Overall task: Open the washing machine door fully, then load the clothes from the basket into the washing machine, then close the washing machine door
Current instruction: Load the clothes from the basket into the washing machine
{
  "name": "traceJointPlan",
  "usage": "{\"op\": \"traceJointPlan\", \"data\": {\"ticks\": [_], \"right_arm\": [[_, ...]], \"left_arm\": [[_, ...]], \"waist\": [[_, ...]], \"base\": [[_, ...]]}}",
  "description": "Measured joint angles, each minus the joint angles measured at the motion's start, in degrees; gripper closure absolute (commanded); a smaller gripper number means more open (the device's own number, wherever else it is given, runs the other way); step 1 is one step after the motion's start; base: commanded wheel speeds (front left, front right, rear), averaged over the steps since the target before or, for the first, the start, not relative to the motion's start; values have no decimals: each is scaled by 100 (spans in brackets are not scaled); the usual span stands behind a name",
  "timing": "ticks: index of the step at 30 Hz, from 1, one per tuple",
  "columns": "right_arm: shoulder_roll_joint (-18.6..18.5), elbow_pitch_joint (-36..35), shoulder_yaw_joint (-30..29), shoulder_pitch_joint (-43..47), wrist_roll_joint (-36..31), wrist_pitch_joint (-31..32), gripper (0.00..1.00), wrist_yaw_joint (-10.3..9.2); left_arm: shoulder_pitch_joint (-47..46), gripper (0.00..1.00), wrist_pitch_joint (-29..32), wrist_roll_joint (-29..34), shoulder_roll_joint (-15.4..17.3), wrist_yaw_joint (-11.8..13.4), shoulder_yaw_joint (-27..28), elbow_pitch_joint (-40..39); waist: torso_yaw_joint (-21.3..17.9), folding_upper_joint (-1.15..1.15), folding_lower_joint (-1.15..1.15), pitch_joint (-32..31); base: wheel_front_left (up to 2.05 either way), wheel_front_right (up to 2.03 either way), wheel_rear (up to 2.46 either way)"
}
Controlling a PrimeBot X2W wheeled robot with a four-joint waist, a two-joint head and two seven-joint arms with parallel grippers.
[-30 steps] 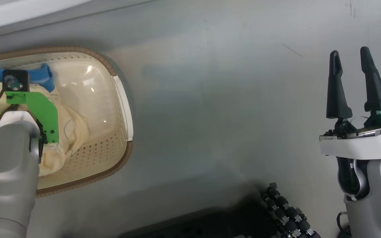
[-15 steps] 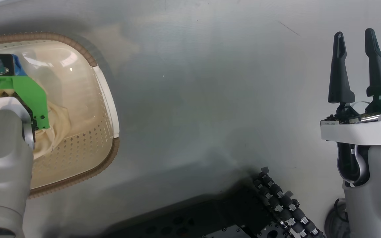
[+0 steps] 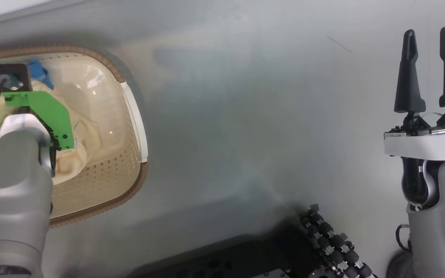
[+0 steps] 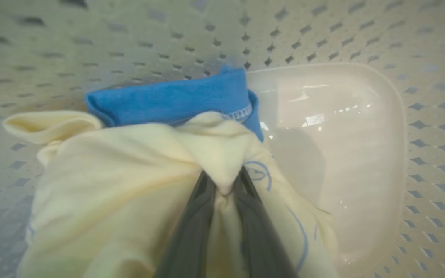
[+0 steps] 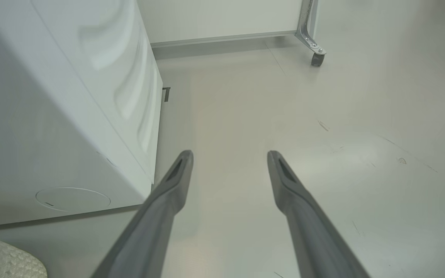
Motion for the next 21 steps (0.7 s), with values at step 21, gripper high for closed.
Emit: {"op": "traceJointPlan", "data": {"ticks": [21], "right_arm": [[-194, 420, -423, 233, -345, 0, 0, 1]], "left_arm": [[907, 100, -2261, -230, -577, -1, 49, -424]], "waist": [[503, 0, -1, -1249]], "base": [[0, 0, 0]]}}
